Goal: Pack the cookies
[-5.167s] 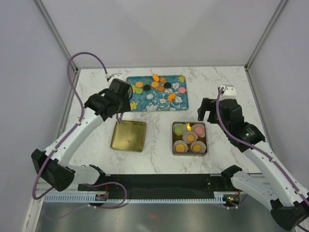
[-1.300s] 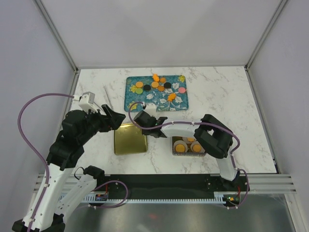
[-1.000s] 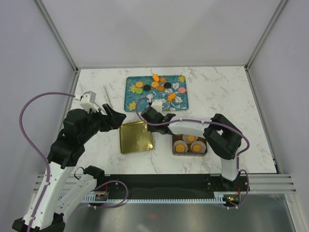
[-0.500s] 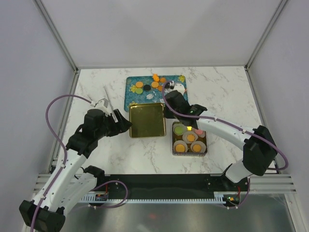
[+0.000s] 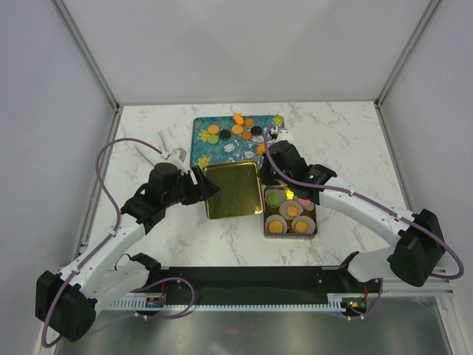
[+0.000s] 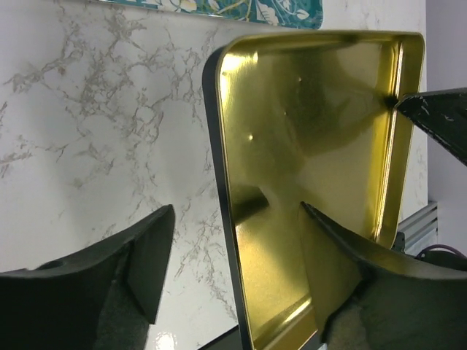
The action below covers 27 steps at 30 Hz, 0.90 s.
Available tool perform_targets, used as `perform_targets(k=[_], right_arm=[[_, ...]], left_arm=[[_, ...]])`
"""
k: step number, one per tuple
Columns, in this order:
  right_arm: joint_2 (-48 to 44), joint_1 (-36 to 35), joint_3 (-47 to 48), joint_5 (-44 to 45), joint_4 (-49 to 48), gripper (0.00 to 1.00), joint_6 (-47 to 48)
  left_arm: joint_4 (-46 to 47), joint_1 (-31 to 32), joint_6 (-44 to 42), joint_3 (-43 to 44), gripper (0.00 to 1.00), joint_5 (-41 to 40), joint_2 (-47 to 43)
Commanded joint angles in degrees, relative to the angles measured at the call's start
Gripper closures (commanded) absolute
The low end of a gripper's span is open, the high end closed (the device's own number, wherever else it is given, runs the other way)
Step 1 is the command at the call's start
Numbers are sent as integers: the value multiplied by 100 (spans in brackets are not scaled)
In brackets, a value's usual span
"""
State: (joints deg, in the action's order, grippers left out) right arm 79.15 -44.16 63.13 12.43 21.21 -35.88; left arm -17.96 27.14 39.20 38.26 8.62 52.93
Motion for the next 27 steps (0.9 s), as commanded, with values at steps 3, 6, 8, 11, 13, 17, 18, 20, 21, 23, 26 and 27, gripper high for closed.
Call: perform_targets(k=[3, 6, 8, 11, 13, 17, 18, 20, 21, 23, 26, 27], right_arm=[[-374, 39, -152, -258, -82, 100, 20], [-418, 48, -231, -284, -108, 100, 11], [-462, 39, -258, -293, -117, 100, 11], [-524, 48, -319, -293, -126, 96, 28], [-550, 48, -337, -302, -152, 96, 28], [-559, 48, -381, -337, -179, 95, 46], [-568, 48, -389, -337, -179, 94, 55], [-585, 48, -424, -346, -179, 93, 55], [-594, 48, -433, -329, -188, 92, 55], [-620, 48, -451, -302, -196, 90, 55], [-682, 48, -469, -223, -179, 77, 90], [-682, 48, -486, -197, -179, 74, 107]], left_arm=[[881, 29, 290, -12, 34, 183, -28], [996, 55, 299, 102, 45, 333, 95], [1031, 64, 299, 164, 54, 420, 165], [1066, 73, 272, 208, 64, 509, 218], [1110, 81, 255, 234, 71, 605, 236], [1145, 90, 246, 305, 87, 755, 297], [1136, 90, 246, 314, 89, 772, 315], [1136, 90, 246, 375, 98, 869, 341], [1136, 90, 263, 393, 98, 887, 359], [1145, 90, 272, 445, 98, 939, 376], [1101, 90, 316, 533, 98, 984, 385], [1084, 90, 351, 542, 98, 992, 385]])
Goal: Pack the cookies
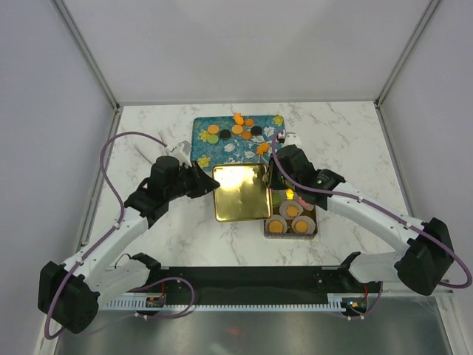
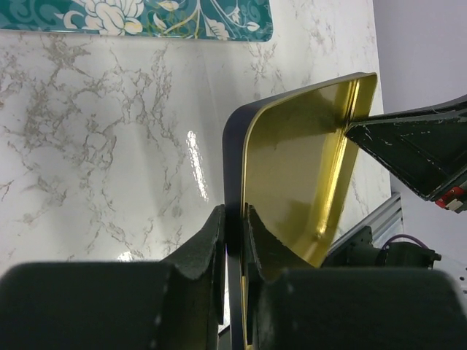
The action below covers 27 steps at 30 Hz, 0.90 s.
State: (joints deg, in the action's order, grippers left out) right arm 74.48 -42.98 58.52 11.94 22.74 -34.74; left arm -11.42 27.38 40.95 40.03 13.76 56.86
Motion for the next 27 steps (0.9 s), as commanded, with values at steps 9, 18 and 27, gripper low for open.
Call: perform_targets(k=[9, 18, 27], right_arm=[[-662, -70, -122, 693, 1, 31, 257], [-1611, -1235, -43, 2127, 459, 21, 1127], [-1182, -3724, 89, 4543, 503, 14, 2251]], left_arm=[[-79, 57, 256, 821, 98, 461, 272], [-650, -144, 194, 1691, 98, 733, 1097], [-1081, -654, 176, 2263, 98, 1638, 1784]])
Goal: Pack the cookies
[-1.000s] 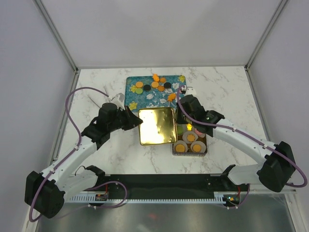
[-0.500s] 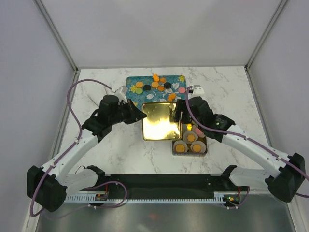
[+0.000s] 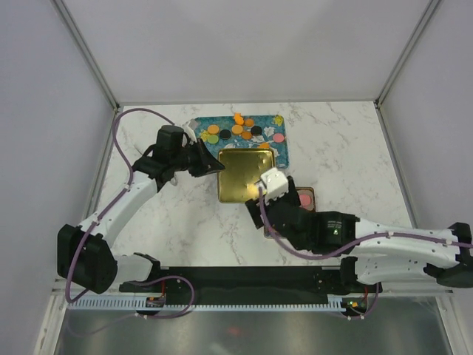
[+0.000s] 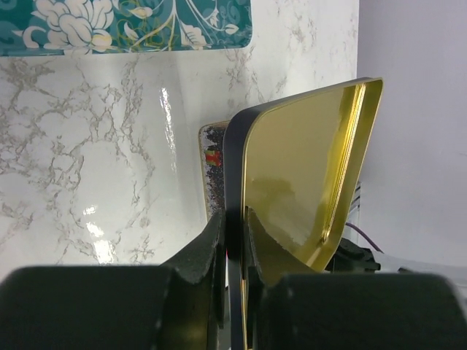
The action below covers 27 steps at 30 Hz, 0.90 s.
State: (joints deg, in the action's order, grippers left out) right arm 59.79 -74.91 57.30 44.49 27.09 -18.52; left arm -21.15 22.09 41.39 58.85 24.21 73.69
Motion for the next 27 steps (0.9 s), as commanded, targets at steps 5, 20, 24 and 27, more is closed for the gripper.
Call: perform_targets(k=[5, 20, 24, 27], right_arm=[[1402, -1561, 466, 2502, 51, 8, 1614], [2590, -1140, 642, 3364, -810, 7, 3548], [2678, -1069, 660, 3417, -1241, 11, 3935], [2722, -1060, 677, 3452, -1425, 15, 4190]], left_arm=[[-188, -213, 115, 522, 98, 893, 295], [-197, -214, 98, 153, 98, 1341, -144], [-206, -205, 71, -40, 98, 1411, -311], [-197, -205, 63, -84, 96, 1482, -382]])
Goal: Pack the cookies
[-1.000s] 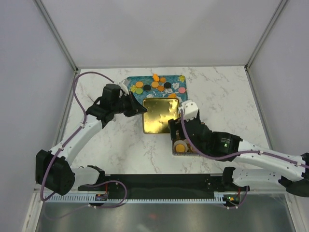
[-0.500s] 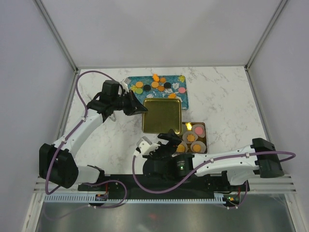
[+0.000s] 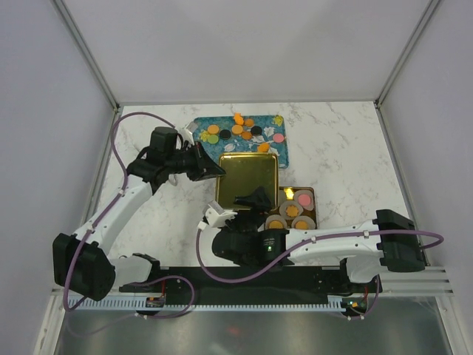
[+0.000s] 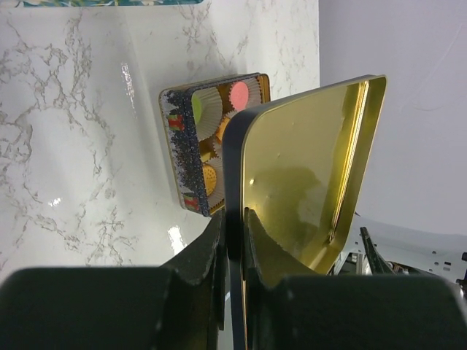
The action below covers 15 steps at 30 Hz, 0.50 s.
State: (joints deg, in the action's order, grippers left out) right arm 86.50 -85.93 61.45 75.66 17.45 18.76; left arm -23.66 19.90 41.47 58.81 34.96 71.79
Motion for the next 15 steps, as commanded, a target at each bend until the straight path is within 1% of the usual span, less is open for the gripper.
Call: perform_targets(k=[1, 2, 3, 5, 6, 8, 9, 11, 12, 14, 15], right_arm=[[60, 41, 271, 344, -497, 19, 514], [60, 50, 280, 353, -549, 23, 593], [51, 41, 297, 388, -559, 31, 619], [25, 41, 324, 449, -611, 41, 725], [-1, 41, 341, 511, -646, 54, 760], [-45, 41, 376, 555, -699, 65, 891], [-80, 41, 403, 590, -708, 73, 927], [-107, 33, 473, 625, -708, 79, 997], [-142, 15, 499, 634, -717, 84, 1059], [-159, 6, 569, 652, -708, 87, 1112], [-212, 6, 587, 652, -673, 88, 1060]], left_arm=[[46, 5, 45, -80, 95, 415, -200], [46, 14, 54, -71, 94, 424, -226], [46, 14, 45, -45, 91, 415, -235], [46, 5, 45, 8, 88, 424, -236], [46, 14, 45, 25, 83, 424, -227], [54, 14, 45, 61, 76, 424, -227], [46, 5, 45, 96, 73, 424, -227], [54, 5, 36, 175, 65, 398, -227], [54, 5, 36, 210, 54, 354, -235], [37, 5, 10, 367, 42, 266, -271], [28, 5, -16, 438, 33, 135, -271]])
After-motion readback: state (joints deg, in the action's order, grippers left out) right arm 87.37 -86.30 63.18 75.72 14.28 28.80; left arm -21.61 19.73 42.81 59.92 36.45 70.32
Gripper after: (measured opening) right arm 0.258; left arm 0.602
